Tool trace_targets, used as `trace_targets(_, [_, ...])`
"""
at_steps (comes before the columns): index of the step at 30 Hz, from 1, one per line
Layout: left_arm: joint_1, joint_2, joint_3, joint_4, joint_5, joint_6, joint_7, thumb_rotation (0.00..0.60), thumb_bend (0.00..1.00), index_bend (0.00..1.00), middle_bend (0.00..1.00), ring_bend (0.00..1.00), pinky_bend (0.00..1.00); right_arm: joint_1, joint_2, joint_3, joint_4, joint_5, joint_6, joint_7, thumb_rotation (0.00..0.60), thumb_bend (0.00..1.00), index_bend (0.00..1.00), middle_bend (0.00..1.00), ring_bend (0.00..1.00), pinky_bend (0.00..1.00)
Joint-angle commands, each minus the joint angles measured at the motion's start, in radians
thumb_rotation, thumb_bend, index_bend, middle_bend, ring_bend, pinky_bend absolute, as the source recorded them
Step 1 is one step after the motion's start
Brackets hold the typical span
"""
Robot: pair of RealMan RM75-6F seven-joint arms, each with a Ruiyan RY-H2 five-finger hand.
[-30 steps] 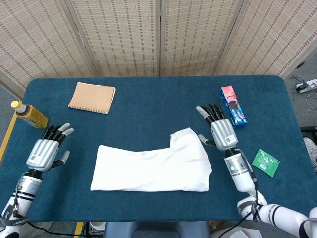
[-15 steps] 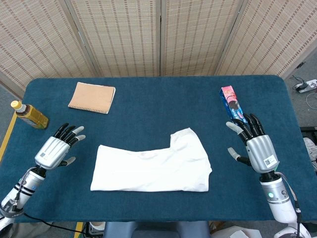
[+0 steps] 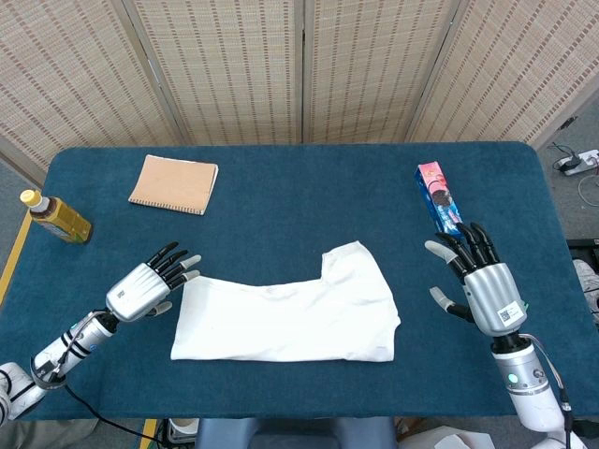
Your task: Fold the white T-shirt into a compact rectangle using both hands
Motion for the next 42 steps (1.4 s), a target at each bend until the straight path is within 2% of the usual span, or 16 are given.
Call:
trace_targets(1, [-0.005, -0.106, 0.02, 0.159, 0.028, 0.093, -0.053, 0.6, 0.13, 0.27, 0.15, 0.11, 0.0, -0.001, -0.004, 0.003, 0.0, 0.004, -0.003, -0.002, 0.6, 0.21, 0.24, 0.19, 0.05, 0.0])
trace_targets(7, [-0.005, -0.219, 0.05, 0.387, 0.048, 0.187, -0.109, 0.6, 0.11, 0.26, 0.15, 0.11, 0.0, -0.004, -0.01, 0.002, 0.001, -0.001, -0.008, -0.018, 0.6, 0.21, 0.24, 0.19, 0.05, 0.0])
trace_targets(16, [0.013, -0.287, 0.106, 0.541, 0.041, 0.196, -0.166, 0.6, 0.1, 0.27, 0.15, 0.11, 0.0, -0.019, -0.023, 0.0, 0.012, 0.008, -0.006, -0.016, 0.6, 0.21, 0.25, 0.19, 0.05, 0.0])
trace_targets(24, [0.024, -0.311, 0.143, 0.596, 0.032, 0.181, -0.177, 0.6, 0.1, 0.27, 0.15, 0.11, 0.0, -0.026, -0.025, 0.0, 0.011, 0.008, -0.01, -0.027, 0.6, 0.21, 0.26, 0.19, 0.05, 0.0])
trace_targets(42, [0.021, -0.336, 0.177, 0.625, -0.006, 0.14, -0.187, 0.6, 0.1, 0.27, 0.15, 0.11, 0.0, -0.034, -0.031, 0.013, 0.014, 0.012, -0.008, -0.035, 0.6, 0.21, 0.27, 0.2, 0.05, 0.0])
